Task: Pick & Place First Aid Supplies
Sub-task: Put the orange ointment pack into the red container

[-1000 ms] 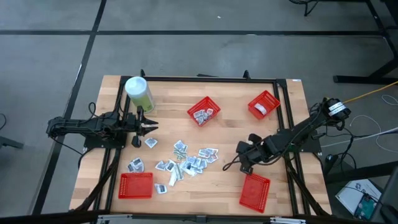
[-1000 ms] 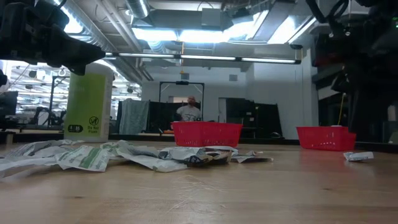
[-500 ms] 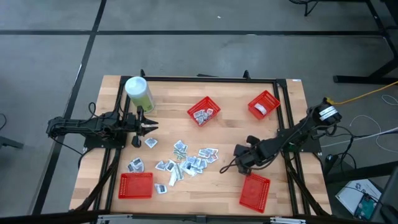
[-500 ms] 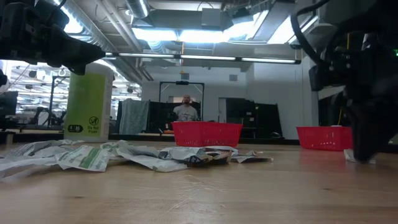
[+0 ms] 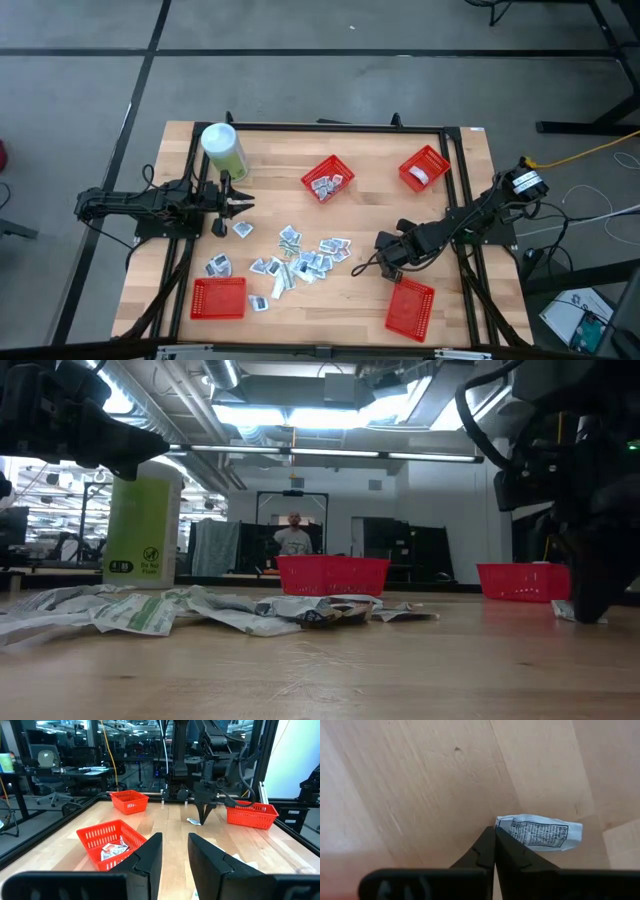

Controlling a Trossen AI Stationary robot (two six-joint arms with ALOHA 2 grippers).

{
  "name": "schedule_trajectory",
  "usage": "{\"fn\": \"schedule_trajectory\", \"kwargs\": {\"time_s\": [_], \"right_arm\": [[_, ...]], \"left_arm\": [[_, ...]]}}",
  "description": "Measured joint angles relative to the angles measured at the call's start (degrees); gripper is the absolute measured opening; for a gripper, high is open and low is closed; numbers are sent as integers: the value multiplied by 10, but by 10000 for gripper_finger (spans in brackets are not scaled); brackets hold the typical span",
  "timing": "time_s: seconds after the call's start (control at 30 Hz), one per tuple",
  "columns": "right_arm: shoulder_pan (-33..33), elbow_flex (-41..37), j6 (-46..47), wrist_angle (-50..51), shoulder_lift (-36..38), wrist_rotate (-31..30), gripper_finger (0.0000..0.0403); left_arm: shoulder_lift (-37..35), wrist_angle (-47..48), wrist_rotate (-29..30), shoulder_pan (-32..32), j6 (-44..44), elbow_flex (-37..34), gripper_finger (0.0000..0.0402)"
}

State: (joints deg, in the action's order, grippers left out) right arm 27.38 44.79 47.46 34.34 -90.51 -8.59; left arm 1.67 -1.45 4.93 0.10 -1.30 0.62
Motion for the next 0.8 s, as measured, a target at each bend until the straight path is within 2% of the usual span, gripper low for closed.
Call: {"fn": "schedule_trajectory", "kwargs": {"time_s": [0.27, 0.8], "right_arm": [[0, 7, -5, -3, -1, 4, 6], [-25, 41, -117, -60, -3, -5, 3]], "left_arm": [[0, 0, 0, 0, 0, 0, 88], [0, 0, 0, 0, 0, 0, 88]]}}
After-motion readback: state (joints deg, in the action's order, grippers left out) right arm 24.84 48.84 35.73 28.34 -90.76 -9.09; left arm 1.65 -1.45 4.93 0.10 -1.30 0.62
